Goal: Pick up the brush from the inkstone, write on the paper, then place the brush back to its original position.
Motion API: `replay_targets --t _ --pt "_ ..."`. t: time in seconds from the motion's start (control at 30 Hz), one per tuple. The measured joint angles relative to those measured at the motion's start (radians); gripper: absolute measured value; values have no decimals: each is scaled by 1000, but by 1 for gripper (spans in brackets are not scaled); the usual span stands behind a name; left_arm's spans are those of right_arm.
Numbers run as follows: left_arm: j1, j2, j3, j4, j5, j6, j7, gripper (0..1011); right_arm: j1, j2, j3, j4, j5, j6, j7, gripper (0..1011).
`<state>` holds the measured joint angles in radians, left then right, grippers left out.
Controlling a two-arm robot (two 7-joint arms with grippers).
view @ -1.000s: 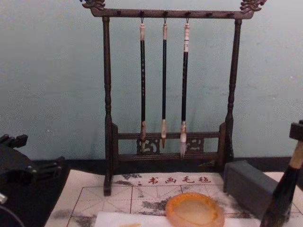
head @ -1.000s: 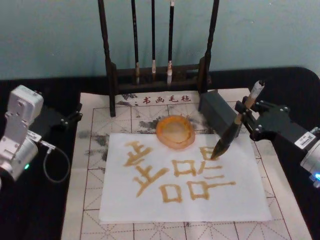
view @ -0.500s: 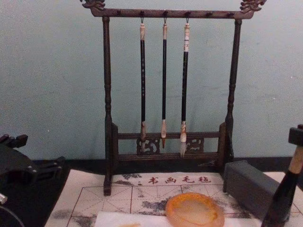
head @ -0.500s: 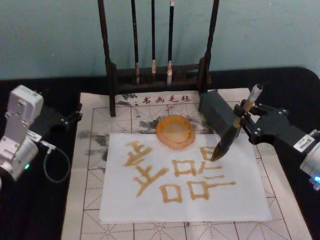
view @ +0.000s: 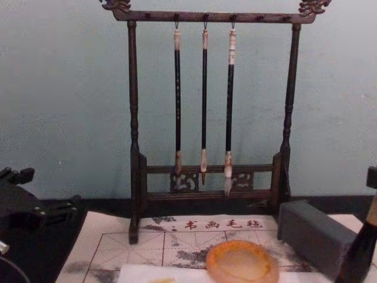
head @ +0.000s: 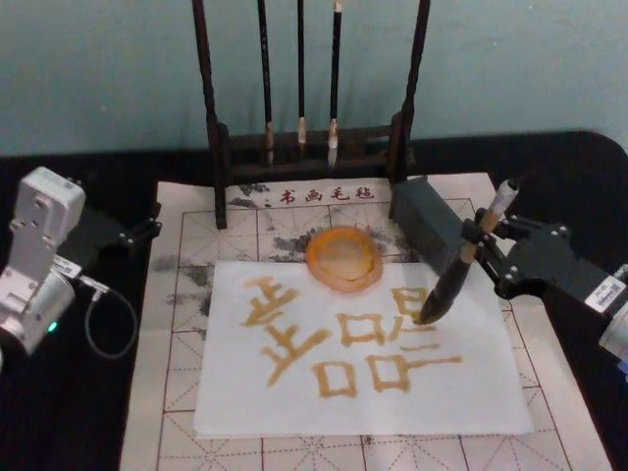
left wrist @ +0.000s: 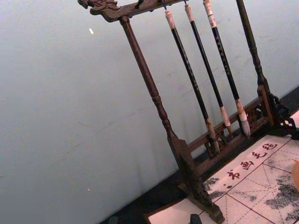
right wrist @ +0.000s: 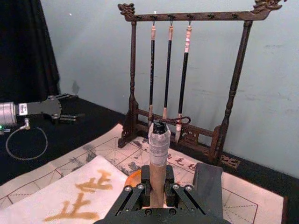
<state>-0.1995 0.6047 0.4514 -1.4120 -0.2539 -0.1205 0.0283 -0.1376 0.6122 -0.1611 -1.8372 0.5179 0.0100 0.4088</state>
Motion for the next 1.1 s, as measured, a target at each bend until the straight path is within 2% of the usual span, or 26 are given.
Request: replay_targets --t 1.1 --pt "0 0 0 0 0 0 0 1001 -98 86 34 -66 -18 -77 89 198"
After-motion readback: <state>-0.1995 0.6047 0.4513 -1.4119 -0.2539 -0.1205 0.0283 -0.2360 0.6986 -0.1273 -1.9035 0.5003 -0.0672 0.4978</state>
